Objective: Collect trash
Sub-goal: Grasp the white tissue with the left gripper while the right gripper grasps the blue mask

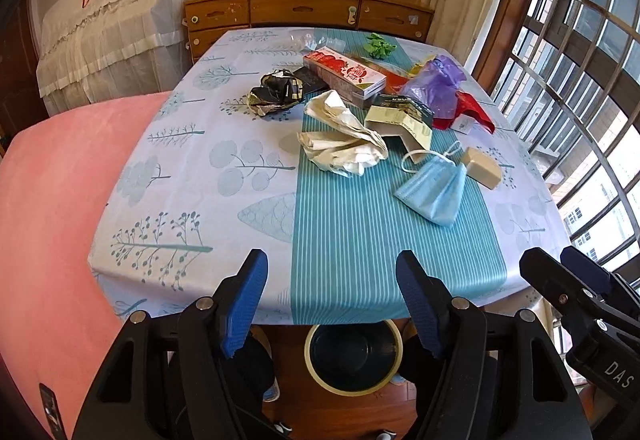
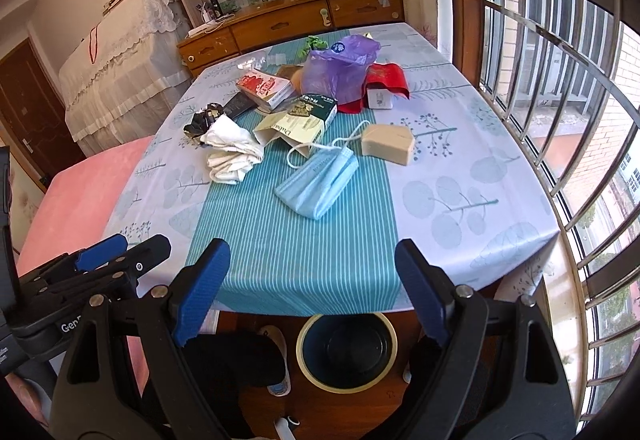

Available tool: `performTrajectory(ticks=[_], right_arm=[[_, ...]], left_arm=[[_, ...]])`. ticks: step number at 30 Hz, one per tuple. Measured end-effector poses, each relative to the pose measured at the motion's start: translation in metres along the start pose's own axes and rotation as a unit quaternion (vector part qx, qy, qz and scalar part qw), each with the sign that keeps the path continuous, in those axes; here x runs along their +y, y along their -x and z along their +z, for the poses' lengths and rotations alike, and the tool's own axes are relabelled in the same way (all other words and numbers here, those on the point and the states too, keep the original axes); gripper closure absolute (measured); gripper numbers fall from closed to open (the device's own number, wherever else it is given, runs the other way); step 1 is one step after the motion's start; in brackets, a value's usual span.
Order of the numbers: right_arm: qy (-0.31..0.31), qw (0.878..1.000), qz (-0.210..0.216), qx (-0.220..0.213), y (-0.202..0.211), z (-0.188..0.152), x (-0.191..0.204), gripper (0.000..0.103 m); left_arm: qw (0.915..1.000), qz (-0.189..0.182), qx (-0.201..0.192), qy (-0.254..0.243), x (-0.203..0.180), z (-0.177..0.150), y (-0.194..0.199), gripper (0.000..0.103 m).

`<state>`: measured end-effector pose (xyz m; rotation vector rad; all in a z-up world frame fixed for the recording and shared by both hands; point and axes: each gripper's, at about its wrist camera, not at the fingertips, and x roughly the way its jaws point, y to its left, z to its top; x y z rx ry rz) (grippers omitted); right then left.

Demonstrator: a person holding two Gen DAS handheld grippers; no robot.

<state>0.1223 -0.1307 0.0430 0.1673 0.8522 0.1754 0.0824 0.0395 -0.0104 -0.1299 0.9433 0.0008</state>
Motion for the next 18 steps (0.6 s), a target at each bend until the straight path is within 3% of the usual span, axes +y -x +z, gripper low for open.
performTrajectory(ticks=[6,11,18], right_arm=[[0.001,1.000,-0.005,0.012,-0.039,0.028,0.005,0.021],[-0.017,0.999,-0.012,0.037,-0.083,0.045,0.000,0.021],[-0.046,0.996,-0.026,0.075,-0.141,0.053,-0.012,0.023]], left_arm=[[0.9986,-0.032,0.025,0.032,0.019,0.038,-0.035,0.035],[0.9964,-0.049,0.018,0.067,0.035,0.077,-0.064,0.035],[0.9888,-0.074,0.059,0.116,0.058,0.118,-0.116,0.035]])
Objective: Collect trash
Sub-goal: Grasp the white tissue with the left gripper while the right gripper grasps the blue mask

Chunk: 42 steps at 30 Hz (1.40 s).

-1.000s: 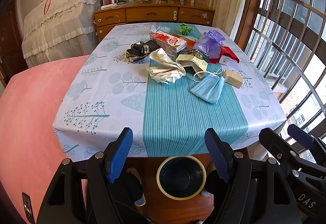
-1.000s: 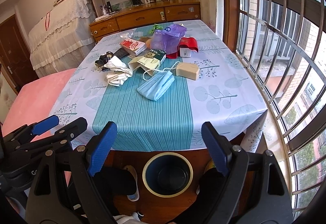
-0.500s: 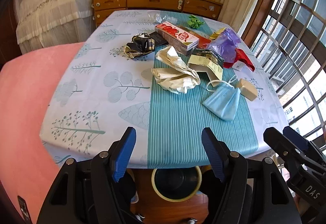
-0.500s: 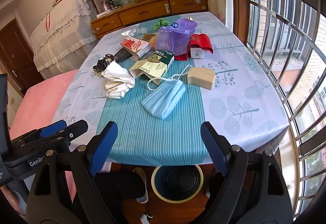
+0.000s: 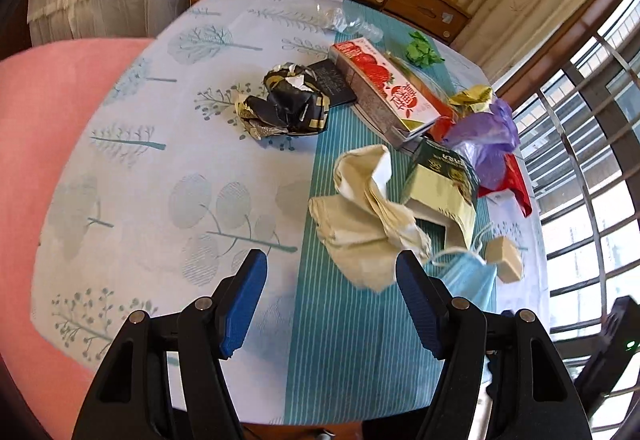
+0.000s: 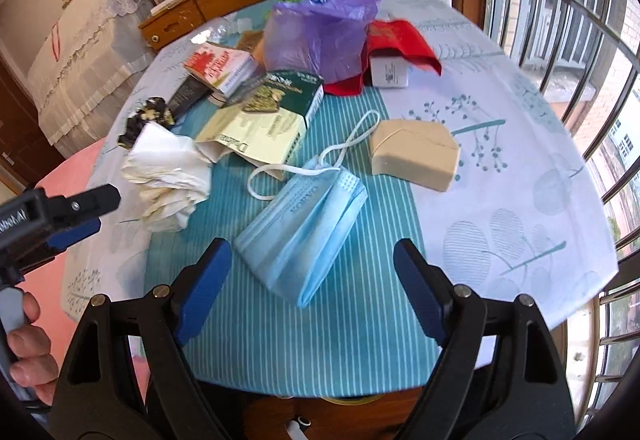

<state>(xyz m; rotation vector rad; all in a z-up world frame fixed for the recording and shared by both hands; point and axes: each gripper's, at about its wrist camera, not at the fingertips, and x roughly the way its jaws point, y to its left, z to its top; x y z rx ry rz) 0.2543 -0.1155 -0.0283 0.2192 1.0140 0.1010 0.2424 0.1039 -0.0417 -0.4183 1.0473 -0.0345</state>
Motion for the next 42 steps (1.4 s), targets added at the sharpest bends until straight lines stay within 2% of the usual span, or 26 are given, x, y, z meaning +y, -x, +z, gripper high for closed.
performTrajectory(ticks=[3,9,13,15,17,21,23,26,32,37,42], right_arm=[[-0.008,1.000,0.002,0.016,-0.021,0.003,-0.001,0.024],[0.035,0.999,-0.023,-0.007,-0.039,0.005,0.017,0.029],[0.074,0.996,-0.047,-0.023,-0.045,0.000,0.032,0.044],[0.081,0.995,-0.045,-0.027,-0.045,-0.001,0.034,0.049],[0.081,0.995,-0.042,-0.030,-0.045,-0.001,0.034,0.067],[0.080,0.996,-0.024,-0.029,-0.042,-0.002,0.027,0.074],[0.080,0.996,-0.021,-0.028,-0.037,-0.004,0.023,0.075],[0.081,0.996,-0.015,-0.027,-0.034,-0.006,0.020,0.077],[0.082,0.996,-0.005,-0.025,-0.032,-0.008,0.019,0.077],[0.082,0.996,-0.001,-0.025,-0.031,-0.007,0.018,0.078],[0.077,0.997,0.010,-0.021,-0.029,-0.009,0.015,0.086]], left_arm=[[0.9994,-0.024,0.016,0.019,0.004,0.011,-0.012,0.035],[0.9984,-0.046,0.028,0.019,-0.004,0.024,-0.026,0.035],[0.9974,-0.058,0.034,0.024,-0.007,0.029,-0.028,0.035],[0.9971,-0.065,0.033,0.019,-0.008,0.028,-0.025,0.035],[0.9971,-0.066,0.033,0.017,-0.007,0.028,-0.023,0.035],[0.9928,-0.105,0.045,0.036,-0.002,0.028,-0.018,0.035],[0.9918,-0.118,0.035,0.036,-0.002,0.029,-0.010,0.035],[0.9957,-0.091,0.012,0.013,-0.007,0.032,-0.003,0.035],[0.9965,-0.064,0.052,0.011,-0.002,0.033,-0.035,0.035],[0.9950,-0.058,0.080,0.015,0.000,0.025,-0.064,0.035],[0.9968,-0.038,0.070,0.008,-0.010,0.023,-0.070,0.034]])
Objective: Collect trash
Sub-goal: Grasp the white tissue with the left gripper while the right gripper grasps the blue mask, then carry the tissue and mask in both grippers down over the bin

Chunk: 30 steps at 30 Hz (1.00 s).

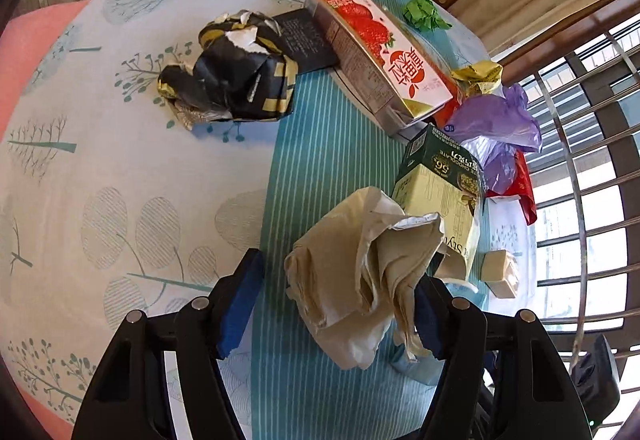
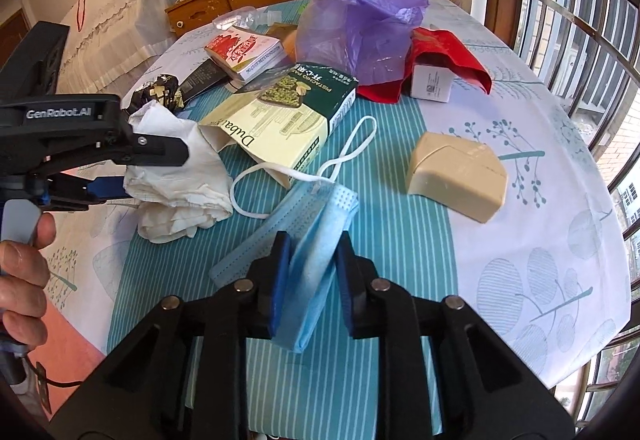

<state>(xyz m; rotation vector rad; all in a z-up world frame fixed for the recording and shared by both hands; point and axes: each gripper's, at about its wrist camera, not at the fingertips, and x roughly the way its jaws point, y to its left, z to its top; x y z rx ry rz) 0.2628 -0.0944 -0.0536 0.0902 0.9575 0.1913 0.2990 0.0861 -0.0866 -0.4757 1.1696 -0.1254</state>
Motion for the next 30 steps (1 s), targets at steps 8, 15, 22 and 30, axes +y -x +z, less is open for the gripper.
performTrajectory(ticks=[8,15,22,30], right_arm=[[-0.006,1.000,0.030,0.001,0.021,-0.009,-0.001,0.095],[-0.006,0.999,0.041,-0.024,0.064,-0.021,0.000,0.096],[0.005,0.997,0.058,-0.053,0.122,-0.042,0.004,0.096],[0.019,0.989,0.119,-0.088,0.208,-0.068,0.021,0.096]], left_arm=[[0.9998,0.006,-0.012,-0.017,-0.017,-0.019,0.007,0.072],[0.9981,0.019,-0.044,-0.038,-0.019,-0.054,0.051,0.075],[0.9938,0.031,-0.078,-0.073,-0.023,-0.114,0.111,0.075],[0.9874,0.032,-0.114,-0.104,-0.030,-0.192,0.180,0.075]])
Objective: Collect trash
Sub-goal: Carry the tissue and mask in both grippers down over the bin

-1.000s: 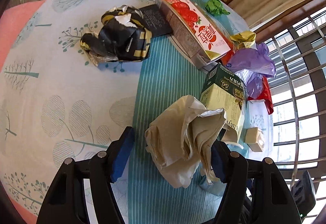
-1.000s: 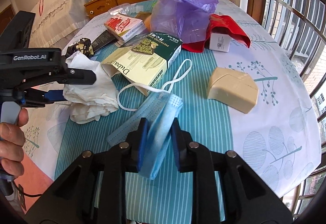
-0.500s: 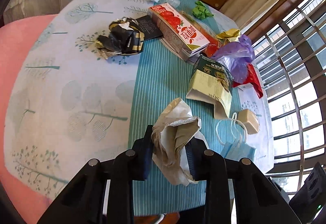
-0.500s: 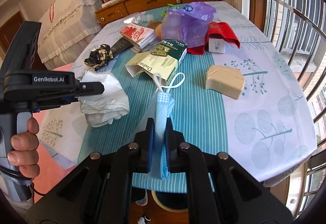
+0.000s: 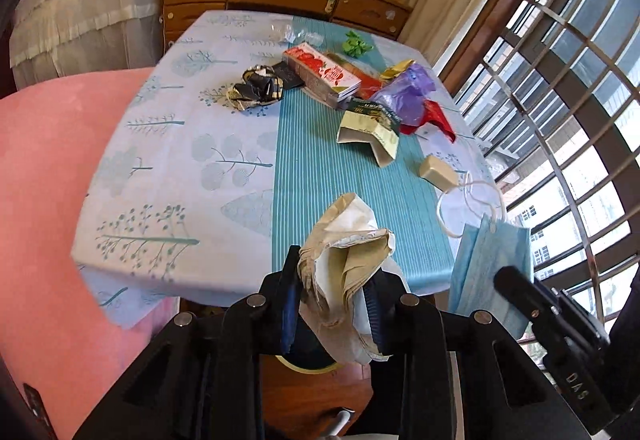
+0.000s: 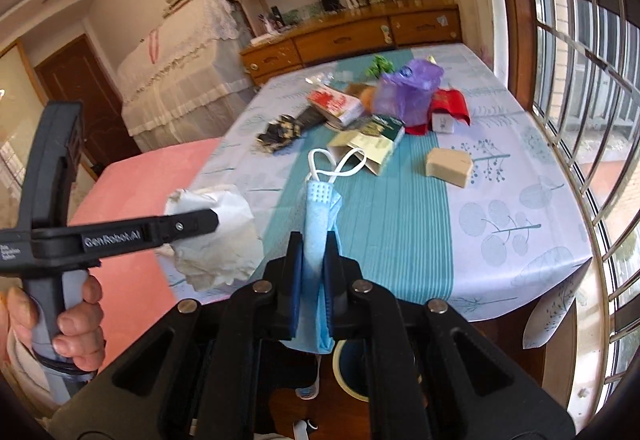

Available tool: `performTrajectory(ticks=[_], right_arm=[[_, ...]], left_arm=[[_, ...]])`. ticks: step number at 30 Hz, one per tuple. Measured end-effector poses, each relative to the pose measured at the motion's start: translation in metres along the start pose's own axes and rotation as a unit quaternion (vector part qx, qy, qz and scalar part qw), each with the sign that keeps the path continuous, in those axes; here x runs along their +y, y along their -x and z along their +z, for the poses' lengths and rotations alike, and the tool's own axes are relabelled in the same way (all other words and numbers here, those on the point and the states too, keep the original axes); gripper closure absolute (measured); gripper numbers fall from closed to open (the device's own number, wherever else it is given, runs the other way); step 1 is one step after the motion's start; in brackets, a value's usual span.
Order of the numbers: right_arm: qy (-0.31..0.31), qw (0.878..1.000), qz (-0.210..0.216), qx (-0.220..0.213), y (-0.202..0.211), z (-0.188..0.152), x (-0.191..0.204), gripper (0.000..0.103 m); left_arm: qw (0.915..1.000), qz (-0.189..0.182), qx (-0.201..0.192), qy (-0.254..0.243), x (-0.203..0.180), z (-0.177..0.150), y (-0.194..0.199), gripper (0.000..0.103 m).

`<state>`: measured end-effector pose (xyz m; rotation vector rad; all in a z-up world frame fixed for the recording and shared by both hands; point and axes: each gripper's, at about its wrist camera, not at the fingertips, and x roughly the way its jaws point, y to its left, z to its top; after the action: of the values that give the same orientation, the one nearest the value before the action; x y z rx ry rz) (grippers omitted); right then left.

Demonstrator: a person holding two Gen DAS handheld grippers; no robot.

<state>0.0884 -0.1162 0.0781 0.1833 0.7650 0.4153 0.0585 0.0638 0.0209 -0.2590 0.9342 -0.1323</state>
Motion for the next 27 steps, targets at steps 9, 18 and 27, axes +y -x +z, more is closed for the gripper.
performTrajectory(ticks=[9,18,27], right_arm=[[0.028,0.999,0.011,-0.012,0.058,-0.036,0.033,0.096],[-0.008,0.998,-0.032,0.058,0.025,-0.107,0.001,0.096],[-0.033,0.988,-0.075,0.133,-0.050,-0.146,-0.039,0.096]], left_arm=[[0.9997,-0.012,-0.009,-0.019,-0.015,-0.070,0.036,0.075],[0.9966,0.004,0.066,-0.050,-0.022,-0.127,-0.030,0.075],[0.9918,0.004,0.099,-0.080,-0.017,-0.148,-0.109,0.075]])
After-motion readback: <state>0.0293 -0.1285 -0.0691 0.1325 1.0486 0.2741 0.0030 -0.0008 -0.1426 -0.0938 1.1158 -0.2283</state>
